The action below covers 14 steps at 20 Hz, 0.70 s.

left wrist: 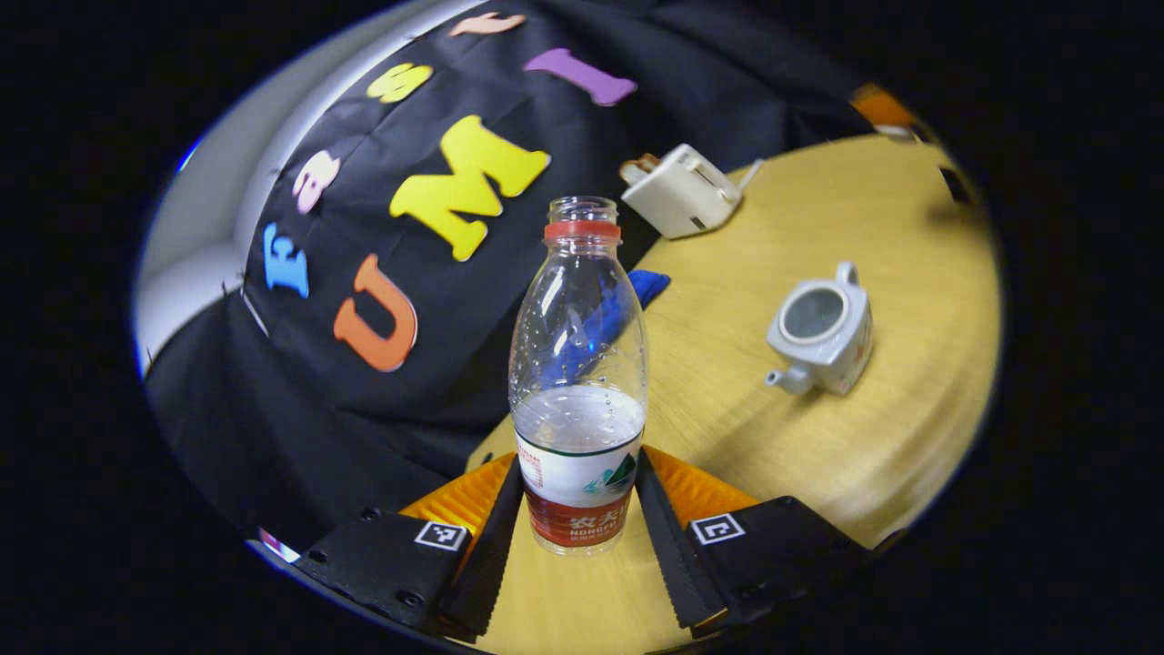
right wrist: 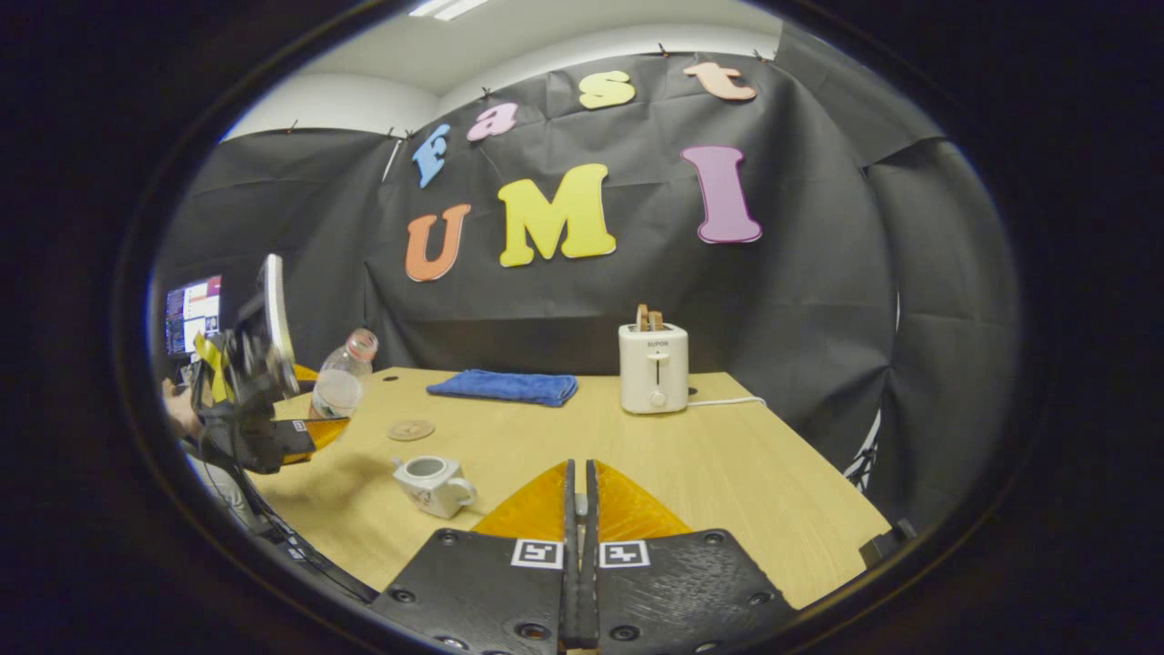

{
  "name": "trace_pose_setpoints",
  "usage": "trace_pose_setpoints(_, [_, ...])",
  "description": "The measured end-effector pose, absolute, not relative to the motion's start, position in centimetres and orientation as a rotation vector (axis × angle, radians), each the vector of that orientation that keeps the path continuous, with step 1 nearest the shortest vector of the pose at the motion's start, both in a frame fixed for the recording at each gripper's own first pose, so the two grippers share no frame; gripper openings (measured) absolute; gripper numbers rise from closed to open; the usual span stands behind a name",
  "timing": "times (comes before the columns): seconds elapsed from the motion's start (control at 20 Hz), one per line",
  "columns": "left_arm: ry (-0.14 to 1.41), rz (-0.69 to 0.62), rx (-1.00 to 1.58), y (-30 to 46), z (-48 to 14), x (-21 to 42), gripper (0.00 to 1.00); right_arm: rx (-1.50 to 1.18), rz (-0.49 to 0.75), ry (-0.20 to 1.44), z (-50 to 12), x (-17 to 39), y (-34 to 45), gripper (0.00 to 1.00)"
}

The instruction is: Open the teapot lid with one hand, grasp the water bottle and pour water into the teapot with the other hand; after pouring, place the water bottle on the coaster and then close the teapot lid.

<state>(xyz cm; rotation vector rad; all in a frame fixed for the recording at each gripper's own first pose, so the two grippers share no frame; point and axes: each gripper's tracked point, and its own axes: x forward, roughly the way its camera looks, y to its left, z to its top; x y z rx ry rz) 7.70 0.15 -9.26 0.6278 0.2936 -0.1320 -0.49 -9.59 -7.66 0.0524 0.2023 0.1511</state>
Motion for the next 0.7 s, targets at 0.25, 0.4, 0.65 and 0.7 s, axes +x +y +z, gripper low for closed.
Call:
trace_pose_setpoints(0.25, [0.275, -0.122, 0.095, -0.5, -8.2, 8.7, 0.75, 0.050, 0.163, 0.193, -6.9, -0.3, -8.4, 0.00])
trace_pose_setpoints(0.4, [0.255, -0.098, -0.003, 0.7, -8.0, 11.5, 0.75, 0.040, 0.168, 0.191, -6.9, -0.2, -7.8, 0.00])
trace_pose_setpoints(0.65, [0.222, -0.052, -0.066, 3.4, -7.6, 17.2, 0.75, 0.037, 0.155, 0.209, -7.5, 0.2, -8.0, 0.00])
trace_pose_setpoints(0.7, [0.212, -0.042, -0.060, 3.8, -7.6, 18.1, 0.74, 0.039, 0.152, 0.214, -7.7, 0.3, -8.1, 0.00])
